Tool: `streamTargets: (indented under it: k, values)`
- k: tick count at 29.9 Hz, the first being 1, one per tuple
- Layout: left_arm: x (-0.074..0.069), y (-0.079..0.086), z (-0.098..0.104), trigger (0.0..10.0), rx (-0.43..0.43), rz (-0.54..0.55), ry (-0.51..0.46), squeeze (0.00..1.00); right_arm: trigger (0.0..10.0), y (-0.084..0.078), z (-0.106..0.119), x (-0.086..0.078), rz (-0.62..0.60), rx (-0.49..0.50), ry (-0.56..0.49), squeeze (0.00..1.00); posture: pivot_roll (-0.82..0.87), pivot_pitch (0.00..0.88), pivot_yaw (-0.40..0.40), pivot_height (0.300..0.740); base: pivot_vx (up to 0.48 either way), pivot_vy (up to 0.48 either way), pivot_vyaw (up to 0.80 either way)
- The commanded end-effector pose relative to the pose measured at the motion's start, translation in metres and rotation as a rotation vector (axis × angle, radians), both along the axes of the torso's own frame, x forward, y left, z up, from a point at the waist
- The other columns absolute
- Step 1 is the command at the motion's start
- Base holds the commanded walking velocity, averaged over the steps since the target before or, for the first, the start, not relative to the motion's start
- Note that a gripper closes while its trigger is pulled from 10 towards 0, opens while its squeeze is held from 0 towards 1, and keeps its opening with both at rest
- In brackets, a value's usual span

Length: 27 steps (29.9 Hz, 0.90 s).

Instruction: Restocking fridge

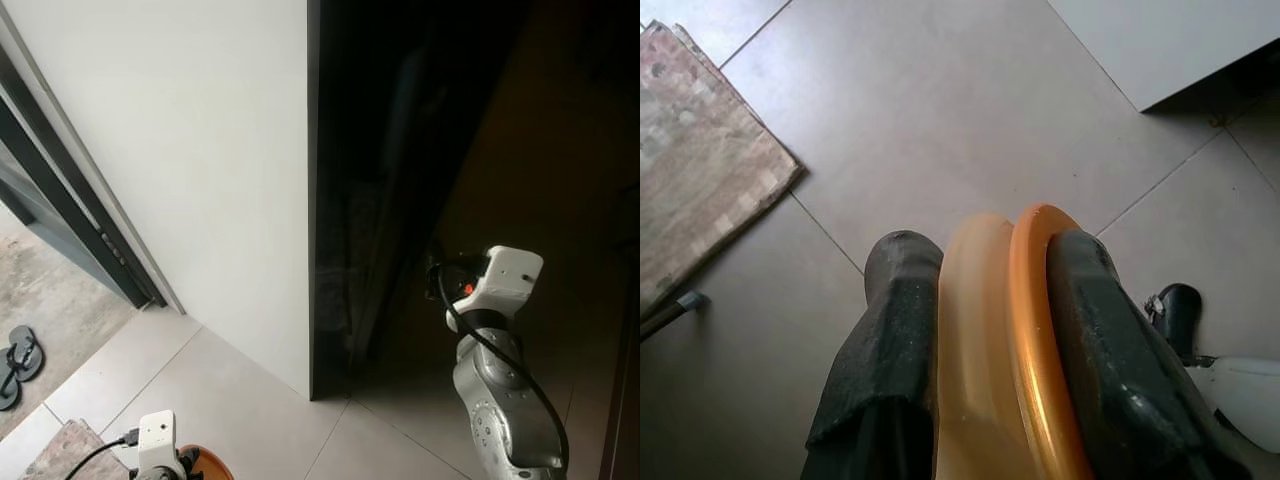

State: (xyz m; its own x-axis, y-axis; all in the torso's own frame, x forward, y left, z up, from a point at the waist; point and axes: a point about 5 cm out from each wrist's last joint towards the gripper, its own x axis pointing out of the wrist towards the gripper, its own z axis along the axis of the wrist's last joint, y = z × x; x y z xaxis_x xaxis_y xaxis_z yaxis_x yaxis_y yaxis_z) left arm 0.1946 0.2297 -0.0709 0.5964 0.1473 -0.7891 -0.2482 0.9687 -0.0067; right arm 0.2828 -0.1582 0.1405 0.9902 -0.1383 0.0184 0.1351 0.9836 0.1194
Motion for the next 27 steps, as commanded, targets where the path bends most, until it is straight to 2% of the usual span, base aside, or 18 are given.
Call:
streamTargets:
  k: [1,12,21,27]
  values:
    - [-0.009,0.000,-0.005,10.0,0.002,-0.015,0.047,0.00,10.0,0.004,0.006,0.001,0.022,0.000,-0.012,0.00,-0.05,0.092,0.015,0.740,0.000,0.000,0.00]
    - [-0.010,-0.003,-0.006,10.0,-0.006,-0.013,0.052,0.00,10.0,0.005,0.007,0.003,0.039,-0.005,-0.009,0.00,-0.05,0.088,0.012,0.740,0.000,0.000,0.00]
    - [-0.010,-0.003,-0.006,10.0,-0.010,-0.004,0.050,0.00,10.0,0.000,0.007,0.005,0.023,-0.018,-0.005,0.00,-0.04,0.080,0.012,0.740,0.000,0.321,0.00]
    - [-0.001,-0.005,-0.003,10.0,-0.005,-0.011,0.034,0.00,10.0,-0.005,0.009,0.007,0.009,-0.020,-0.010,0.00,-0.04,0.071,0.014,0.740,0.000,0.229,0.00]
